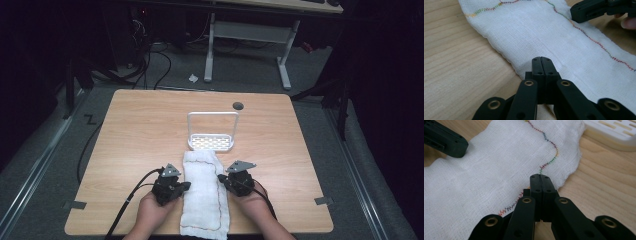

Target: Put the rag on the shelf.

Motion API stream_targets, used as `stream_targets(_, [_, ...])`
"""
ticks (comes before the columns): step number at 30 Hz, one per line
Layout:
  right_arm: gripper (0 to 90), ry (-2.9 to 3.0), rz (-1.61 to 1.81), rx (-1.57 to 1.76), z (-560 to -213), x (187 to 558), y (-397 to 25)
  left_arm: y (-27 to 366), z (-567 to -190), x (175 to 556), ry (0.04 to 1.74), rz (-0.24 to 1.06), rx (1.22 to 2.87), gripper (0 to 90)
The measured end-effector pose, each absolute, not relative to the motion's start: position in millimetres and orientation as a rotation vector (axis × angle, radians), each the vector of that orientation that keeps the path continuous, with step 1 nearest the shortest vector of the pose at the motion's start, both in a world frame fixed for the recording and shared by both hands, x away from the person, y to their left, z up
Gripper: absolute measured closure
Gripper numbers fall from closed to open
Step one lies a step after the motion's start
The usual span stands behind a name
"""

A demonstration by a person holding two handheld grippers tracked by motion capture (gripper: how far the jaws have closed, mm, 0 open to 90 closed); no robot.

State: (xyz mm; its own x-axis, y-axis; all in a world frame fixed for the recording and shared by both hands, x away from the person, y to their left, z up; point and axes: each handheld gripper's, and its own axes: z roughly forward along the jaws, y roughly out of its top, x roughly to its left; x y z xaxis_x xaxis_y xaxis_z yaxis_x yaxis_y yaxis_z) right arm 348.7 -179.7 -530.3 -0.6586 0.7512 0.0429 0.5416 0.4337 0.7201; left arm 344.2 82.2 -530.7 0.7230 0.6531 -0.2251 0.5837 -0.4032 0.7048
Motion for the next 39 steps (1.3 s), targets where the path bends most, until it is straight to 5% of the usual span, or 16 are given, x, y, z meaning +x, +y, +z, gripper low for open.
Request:
stream_targets(18, [90.0, 2.433, 1.042, 1.093, -530, 305, -193, 80, -534, 311, 0.861, 0.046, 2.119, 89.5])
stream_targets(22, [89.9, 2.430, 1.048, 1.103, -530, 305, -193, 82, -531, 314, 0.867, 0.055, 2.096, 84.3])
stream_targets(31, [89.4, 2.434, 1.059, 1.088, -530, 306, -194, 88, -525, 371, 1.050, 0.164, 1.930, 51.7])
stream_targets(36, [88.9, 2.437, 1.063, 1.080, -530, 306, -194, 78, -535, 388, 1.097, 0.157, 1.942, 48.0])
stream_targets(39, [88.7, 2.438, 1.063, 1.077, -530, 306, -194, 76, -536, 390, 1.102, 0.167, 1.937, 55.2])
